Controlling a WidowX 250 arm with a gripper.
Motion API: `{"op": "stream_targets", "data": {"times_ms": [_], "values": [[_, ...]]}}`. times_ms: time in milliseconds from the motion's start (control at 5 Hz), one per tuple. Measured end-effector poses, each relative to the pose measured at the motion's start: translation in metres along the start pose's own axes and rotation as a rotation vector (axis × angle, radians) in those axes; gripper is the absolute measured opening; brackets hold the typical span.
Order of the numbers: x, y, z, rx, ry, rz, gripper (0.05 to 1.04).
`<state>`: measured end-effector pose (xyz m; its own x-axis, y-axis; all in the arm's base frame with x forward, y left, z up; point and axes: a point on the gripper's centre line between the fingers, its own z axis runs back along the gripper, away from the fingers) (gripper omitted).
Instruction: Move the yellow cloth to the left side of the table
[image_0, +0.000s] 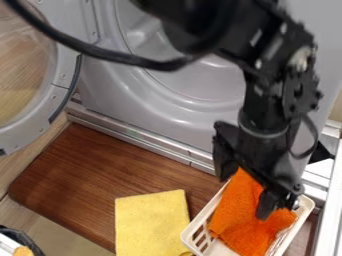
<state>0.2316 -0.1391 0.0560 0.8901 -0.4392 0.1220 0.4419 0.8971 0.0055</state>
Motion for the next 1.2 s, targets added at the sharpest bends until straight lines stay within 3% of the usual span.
{"op": "stream_targets", "data": {"times_ms": [400,600,1200], "values": [[-0.019,0.034,-0.033,-0.053,0.038,0.11,1.0],[-0.028,0.054,-0.039,-0.043,0.038,0.163,1.0],[-0.06,0.08,-0.077,-0.017,0.114,0.286,0.999]]}}
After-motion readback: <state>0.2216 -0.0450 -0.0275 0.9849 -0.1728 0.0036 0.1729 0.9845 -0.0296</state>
